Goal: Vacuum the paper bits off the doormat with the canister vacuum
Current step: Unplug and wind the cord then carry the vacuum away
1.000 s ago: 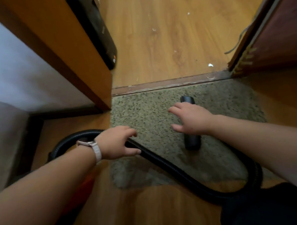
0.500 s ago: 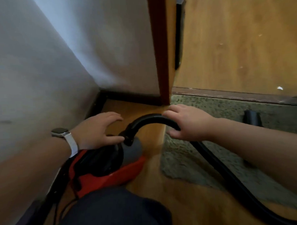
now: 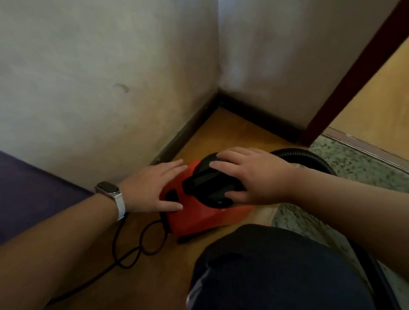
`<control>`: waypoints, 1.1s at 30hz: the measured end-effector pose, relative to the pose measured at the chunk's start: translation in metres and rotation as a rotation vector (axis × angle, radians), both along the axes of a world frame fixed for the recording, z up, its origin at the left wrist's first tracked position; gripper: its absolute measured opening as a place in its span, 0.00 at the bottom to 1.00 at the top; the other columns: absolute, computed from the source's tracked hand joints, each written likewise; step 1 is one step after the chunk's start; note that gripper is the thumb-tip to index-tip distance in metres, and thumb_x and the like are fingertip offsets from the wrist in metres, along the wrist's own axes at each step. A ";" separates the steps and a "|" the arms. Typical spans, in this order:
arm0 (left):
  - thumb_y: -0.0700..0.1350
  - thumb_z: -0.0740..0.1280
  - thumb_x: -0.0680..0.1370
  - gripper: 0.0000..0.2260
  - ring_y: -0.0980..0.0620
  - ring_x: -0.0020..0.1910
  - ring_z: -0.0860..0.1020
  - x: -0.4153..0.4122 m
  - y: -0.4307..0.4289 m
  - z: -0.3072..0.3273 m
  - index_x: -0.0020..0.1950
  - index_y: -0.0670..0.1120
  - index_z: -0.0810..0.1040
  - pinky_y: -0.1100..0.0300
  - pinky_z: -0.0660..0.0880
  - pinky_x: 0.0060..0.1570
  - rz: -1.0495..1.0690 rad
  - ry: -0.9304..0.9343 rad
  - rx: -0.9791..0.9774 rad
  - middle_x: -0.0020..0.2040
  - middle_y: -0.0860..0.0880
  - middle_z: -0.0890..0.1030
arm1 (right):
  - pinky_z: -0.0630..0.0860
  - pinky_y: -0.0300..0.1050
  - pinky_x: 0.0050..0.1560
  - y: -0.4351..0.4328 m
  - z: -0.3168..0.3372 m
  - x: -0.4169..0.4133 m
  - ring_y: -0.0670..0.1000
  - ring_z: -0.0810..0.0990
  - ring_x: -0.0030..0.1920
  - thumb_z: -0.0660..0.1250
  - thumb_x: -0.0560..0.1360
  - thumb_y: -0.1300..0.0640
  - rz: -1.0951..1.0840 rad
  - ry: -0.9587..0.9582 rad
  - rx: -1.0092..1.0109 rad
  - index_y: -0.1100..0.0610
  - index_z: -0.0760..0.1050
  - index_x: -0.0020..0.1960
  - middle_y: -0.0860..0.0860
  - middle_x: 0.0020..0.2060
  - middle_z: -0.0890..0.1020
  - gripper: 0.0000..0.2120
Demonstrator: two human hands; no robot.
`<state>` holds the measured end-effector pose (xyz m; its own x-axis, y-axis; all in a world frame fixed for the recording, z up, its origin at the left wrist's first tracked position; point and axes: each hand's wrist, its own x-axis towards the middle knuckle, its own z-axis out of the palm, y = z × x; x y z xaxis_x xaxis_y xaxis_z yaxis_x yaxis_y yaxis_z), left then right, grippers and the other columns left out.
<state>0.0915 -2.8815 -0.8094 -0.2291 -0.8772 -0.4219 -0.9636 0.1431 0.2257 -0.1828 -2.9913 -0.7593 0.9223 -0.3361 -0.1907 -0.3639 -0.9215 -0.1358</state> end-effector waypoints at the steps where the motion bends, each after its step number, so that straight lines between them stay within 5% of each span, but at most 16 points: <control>1: 0.74 0.59 0.72 0.45 0.55 0.79 0.51 0.004 0.003 -0.007 0.81 0.58 0.42 0.55 0.54 0.76 -0.018 -0.023 0.009 0.81 0.57 0.44 | 0.62 0.52 0.74 0.000 -0.003 0.005 0.54 0.61 0.76 0.61 0.77 0.36 0.029 0.017 -0.002 0.47 0.55 0.79 0.51 0.76 0.64 0.35; 5: 0.72 0.55 0.76 0.41 0.53 0.80 0.47 0.013 0.005 -0.033 0.75 0.61 0.32 0.55 0.51 0.76 -0.141 -0.115 -0.004 0.81 0.55 0.38 | 0.59 0.52 0.75 0.000 -0.018 0.021 0.55 0.60 0.77 0.59 0.78 0.36 0.109 0.065 -0.003 0.45 0.52 0.80 0.52 0.77 0.62 0.35; 16: 0.72 0.50 0.77 0.38 0.47 0.80 0.47 0.029 -0.021 -0.056 0.79 0.58 0.34 0.50 0.50 0.77 -0.351 -0.126 -0.100 0.79 0.51 0.34 | 0.71 0.55 0.62 0.002 -0.043 0.029 0.56 0.74 0.62 0.55 0.79 0.41 0.099 -0.022 -0.031 0.44 0.58 0.77 0.51 0.65 0.74 0.28; 26: 0.65 0.63 0.76 0.38 0.40 0.77 0.57 0.028 -0.019 -0.079 0.80 0.52 0.53 0.46 0.59 0.71 -0.300 0.071 -0.288 0.81 0.43 0.51 | 0.74 0.54 0.48 0.000 -0.059 0.031 0.56 0.79 0.51 0.52 0.79 0.48 0.084 -0.231 -0.056 0.46 0.69 0.70 0.51 0.55 0.79 0.21; 33: 0.65 0.63 0.75 0.39 0.41 0.78 0.57 0.016 -0.012 -0.058 0.79 0.56 0.49 0.42 0.64 0.73 -0.222 -0.024 -0.145 0.82 0.46 0.48 | 0.71 0.53 0.54 0.005 -0.043 0.032 0.54 0.77 0.54 0.50 0.80 0.47 0.069 -0.123 -0.009 0.43 0.65 0.73 0.49 0.57 0.77 0.22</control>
